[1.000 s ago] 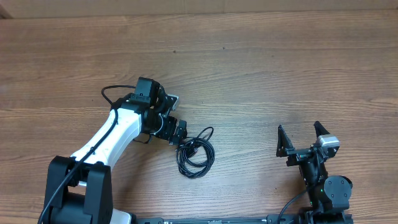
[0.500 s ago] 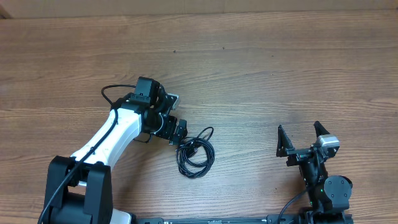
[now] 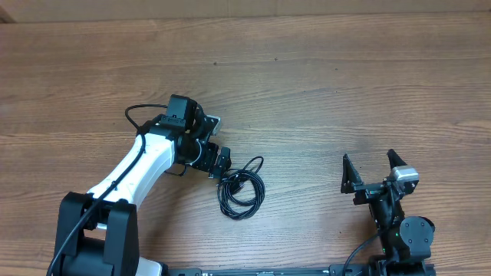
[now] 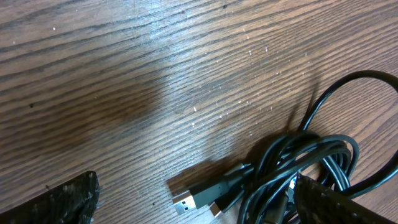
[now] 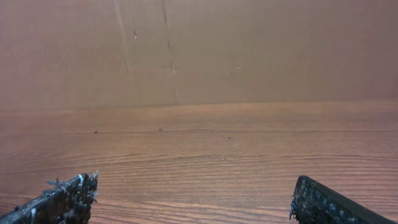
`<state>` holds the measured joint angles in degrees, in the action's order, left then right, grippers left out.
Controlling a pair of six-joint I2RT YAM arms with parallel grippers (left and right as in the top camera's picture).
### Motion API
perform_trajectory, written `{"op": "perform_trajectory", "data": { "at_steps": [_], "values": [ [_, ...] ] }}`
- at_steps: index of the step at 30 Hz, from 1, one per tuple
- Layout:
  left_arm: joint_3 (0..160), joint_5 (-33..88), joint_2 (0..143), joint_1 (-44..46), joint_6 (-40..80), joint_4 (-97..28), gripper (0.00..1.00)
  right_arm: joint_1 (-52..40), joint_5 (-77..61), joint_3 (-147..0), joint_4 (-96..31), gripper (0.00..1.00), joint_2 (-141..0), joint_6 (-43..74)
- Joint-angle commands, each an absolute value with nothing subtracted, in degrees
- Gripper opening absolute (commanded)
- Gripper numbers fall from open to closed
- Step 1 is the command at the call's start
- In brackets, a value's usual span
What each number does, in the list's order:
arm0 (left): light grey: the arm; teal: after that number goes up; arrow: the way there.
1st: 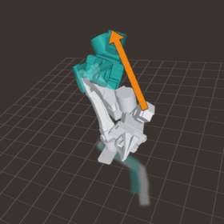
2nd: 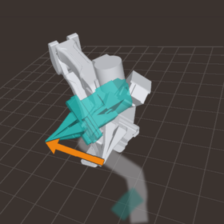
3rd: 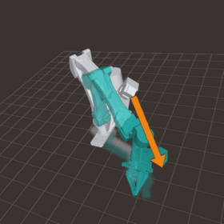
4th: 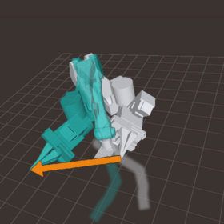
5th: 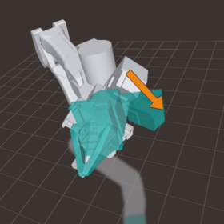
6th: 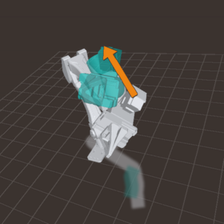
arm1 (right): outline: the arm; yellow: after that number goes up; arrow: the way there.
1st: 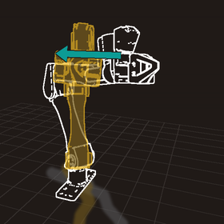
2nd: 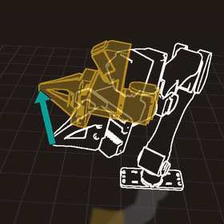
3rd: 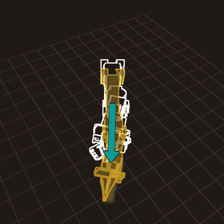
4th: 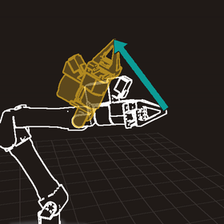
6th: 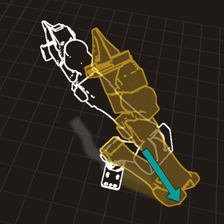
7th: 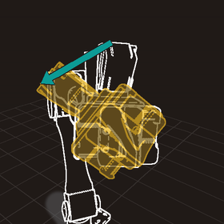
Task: Untangle cables
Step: 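Lower the left gripper over the cable bundle, then close the left gripper on the cable coil and grip it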
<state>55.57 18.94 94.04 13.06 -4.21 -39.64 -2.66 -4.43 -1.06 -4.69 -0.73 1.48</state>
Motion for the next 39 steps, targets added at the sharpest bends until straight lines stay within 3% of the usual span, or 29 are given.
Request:
{"op": "perform_trajectory", "data": {
  "at_steps": [1,19,29,35,39],
  "values": [
    [56.8,19.97,94.59,13.28,-4.51,-39.59,0.99,-2.94,-3.92,-0.47,-4.45,1.0,-0.16,1.61],
    [56.77,20.43,94.61,13.54,-4.93,-38.83,1.0,-2.94,-3.92,-0.47,-4.45,1.0,-0.16,1.61],
    [56.8,34.83,94.24,13.54,-19.99,-44.69,1.0,-2.94,-3.9,-0.47,-4.45,1.0,-0.16,1.61],
    [56.8,33.54,93.32,13.54,-22.24,-50.17,1.0,-2.94,-3.92,-0.47,-4.45,1.0,-0.16,1.63],
    [56.77,25.71,93.32,13.67,-15.2,-53.34,1.0,-2.94,-3.92,-0.47,-4.43,1.0,-0.16,1.61]
  ]
}}
